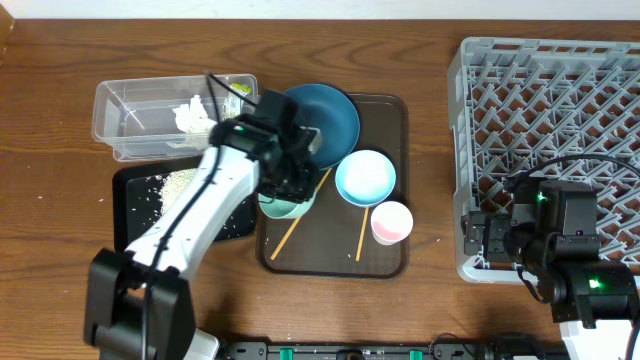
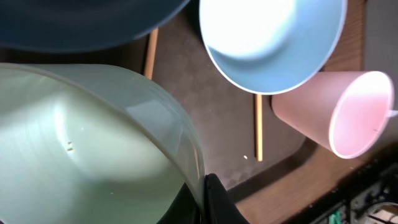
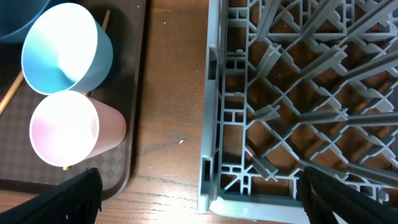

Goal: Sort waste into correct bins and load items into the dishwasher rack
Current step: 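Set the empty mint bowl back on the brown tray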

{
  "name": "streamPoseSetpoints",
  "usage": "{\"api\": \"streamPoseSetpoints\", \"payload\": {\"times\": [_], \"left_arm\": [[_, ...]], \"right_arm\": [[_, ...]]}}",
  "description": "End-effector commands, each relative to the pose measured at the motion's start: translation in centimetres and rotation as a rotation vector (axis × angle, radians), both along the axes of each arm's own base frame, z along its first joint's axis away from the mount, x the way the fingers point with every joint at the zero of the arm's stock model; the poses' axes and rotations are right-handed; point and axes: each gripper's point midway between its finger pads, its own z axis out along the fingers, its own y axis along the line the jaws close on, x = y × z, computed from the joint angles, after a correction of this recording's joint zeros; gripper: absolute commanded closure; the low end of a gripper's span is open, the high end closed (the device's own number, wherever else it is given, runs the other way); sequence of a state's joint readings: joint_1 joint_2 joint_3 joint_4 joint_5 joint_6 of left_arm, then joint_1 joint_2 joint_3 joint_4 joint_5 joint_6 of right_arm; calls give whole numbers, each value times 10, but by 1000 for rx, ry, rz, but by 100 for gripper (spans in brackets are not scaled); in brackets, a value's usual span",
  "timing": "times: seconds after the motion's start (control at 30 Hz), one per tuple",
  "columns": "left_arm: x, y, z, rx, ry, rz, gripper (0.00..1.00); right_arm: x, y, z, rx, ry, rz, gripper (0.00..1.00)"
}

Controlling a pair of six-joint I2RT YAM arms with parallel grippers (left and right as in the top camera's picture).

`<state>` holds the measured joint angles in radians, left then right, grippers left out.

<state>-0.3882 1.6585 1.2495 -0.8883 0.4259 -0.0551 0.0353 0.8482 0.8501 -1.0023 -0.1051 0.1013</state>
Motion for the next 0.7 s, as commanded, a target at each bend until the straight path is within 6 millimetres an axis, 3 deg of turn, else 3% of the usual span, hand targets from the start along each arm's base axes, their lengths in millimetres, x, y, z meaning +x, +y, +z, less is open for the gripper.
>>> {"api": "streamPoseSetpoints", "payload": {"times": [0.0,0.23,0.4,0.53,0.6,0.67], "left_arm": [[-2,0,-18,68,33,17,94],[-1,-2,-48,118,102,49,94],[3,-5,-55,115,96,48,92],[4,-7,-53,104,92,47,83],[5,-7,-51,102,88,47,67],[6,-8,-45,95,82,47,62]], "right_arm": [[2,6,7,3,-21,32,1],[2,6,8,3,-22,31,1],[2,6,7,3,-21,31,1],[2,6,8,3,-23,31,1],[2,6,8,3,-25,32,1],[2,6,8,3,-24,31,1]]}}
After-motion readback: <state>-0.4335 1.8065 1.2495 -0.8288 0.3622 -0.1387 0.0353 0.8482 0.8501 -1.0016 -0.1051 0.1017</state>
